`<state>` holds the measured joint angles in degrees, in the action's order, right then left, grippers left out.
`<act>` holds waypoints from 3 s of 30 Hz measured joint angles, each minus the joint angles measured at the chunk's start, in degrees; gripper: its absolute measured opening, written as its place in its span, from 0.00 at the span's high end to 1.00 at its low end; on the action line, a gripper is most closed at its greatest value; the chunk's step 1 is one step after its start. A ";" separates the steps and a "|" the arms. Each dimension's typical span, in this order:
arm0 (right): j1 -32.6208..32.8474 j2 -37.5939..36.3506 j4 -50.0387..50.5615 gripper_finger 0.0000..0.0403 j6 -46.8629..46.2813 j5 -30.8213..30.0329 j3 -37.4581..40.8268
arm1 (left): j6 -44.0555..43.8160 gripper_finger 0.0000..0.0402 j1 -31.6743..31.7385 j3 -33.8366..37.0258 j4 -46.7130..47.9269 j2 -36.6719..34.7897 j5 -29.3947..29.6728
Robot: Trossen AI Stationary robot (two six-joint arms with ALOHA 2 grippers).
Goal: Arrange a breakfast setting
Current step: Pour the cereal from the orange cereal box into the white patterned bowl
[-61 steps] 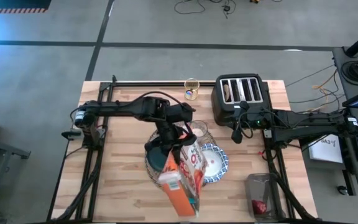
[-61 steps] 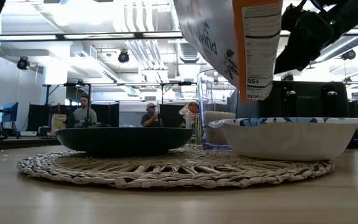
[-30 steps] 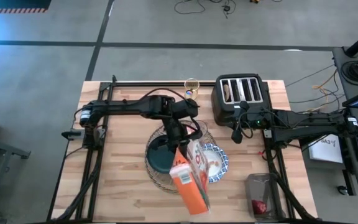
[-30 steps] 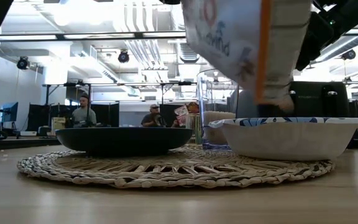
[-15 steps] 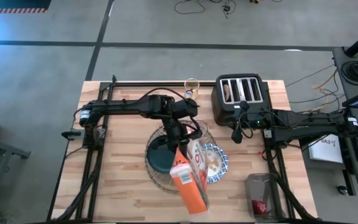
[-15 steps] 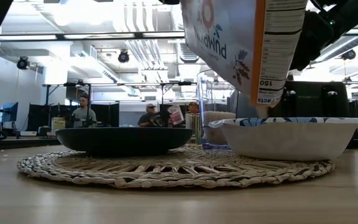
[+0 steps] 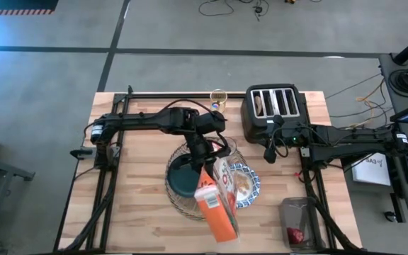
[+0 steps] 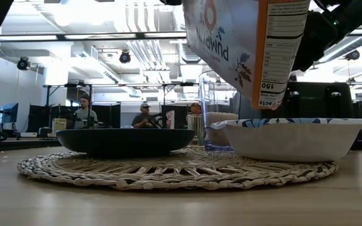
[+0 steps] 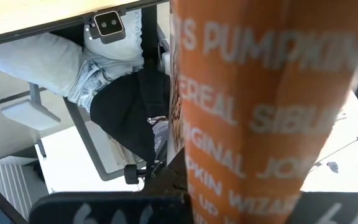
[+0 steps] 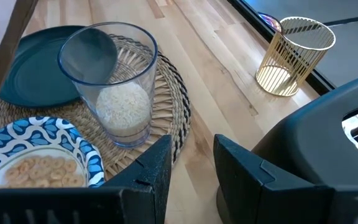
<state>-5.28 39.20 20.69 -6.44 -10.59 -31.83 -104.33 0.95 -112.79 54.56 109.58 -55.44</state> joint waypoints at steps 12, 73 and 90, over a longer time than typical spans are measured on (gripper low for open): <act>0.00 0.00 0.02 0.72 0.00 -0.02 0.01 | -0.13 1.00 0.13 -0.07 1.25 0.15 -0.35; 0.00 0.00 0.02 0.72 0.00 -0.02 0.02 | 37.91 1.00 -6.44 -6.67 24.15 0.85 13.06; 0.00 0.00 0.00 0.72 0.00 0.00 0.02 | 60.25 1.00 -14.38 -10.08 32.13 0.15 33.75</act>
<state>-5.28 39.20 20.69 -6.44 -10.59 -31.81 -44.08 -13.43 -122.87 86.69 109.73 -21.69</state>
